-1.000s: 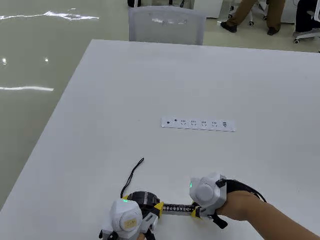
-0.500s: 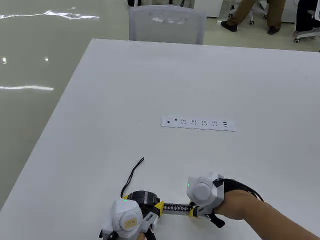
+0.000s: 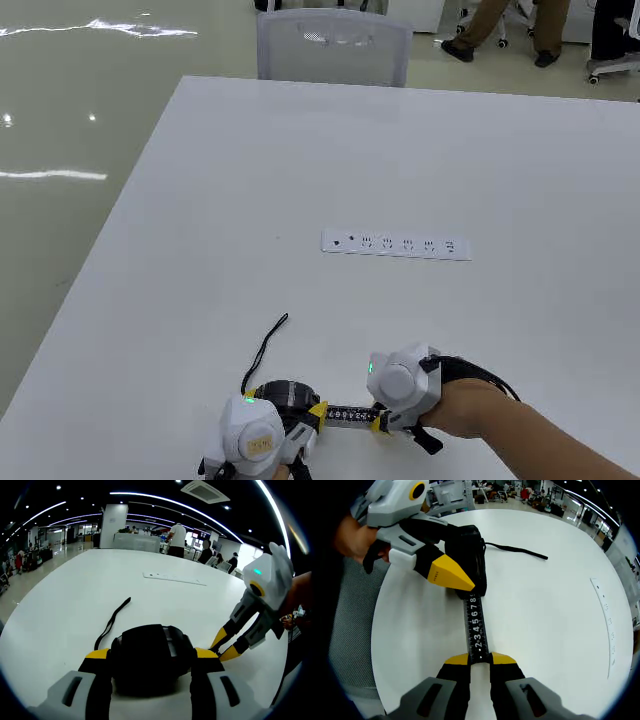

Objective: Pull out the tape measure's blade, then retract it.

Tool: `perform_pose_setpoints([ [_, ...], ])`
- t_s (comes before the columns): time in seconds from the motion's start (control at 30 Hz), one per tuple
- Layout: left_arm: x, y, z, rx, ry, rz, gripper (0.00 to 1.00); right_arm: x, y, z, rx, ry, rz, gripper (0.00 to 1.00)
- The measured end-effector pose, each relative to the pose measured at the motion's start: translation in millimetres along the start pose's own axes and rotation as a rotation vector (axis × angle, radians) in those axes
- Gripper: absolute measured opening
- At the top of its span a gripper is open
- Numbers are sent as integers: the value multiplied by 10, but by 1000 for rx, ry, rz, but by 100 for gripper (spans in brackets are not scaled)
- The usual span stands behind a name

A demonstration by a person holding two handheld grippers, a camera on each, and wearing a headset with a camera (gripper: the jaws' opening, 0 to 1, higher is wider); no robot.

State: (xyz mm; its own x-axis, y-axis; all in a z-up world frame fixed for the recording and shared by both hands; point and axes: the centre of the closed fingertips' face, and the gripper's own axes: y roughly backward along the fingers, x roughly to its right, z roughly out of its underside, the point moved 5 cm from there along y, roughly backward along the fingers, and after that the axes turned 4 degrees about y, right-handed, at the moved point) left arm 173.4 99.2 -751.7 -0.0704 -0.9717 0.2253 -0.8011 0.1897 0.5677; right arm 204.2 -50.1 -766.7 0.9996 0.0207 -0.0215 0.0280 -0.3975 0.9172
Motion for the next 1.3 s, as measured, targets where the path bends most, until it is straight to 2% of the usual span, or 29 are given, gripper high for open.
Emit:
perform_pose_setpoints([
  [0.83, -15, -27, -3, -5, -2, 6, 59, -10, -74, -162, 19, 12, -7, 14],
  [1.13, 11, 11, -24, -5, -2, 8, 59, -15, -85, -224, 33, 17, -9, 14],
  [1.3, 13, 9, -26, -6, -2, 8, 59, -2, -112, -217, 35, 15, -12, 14],
])
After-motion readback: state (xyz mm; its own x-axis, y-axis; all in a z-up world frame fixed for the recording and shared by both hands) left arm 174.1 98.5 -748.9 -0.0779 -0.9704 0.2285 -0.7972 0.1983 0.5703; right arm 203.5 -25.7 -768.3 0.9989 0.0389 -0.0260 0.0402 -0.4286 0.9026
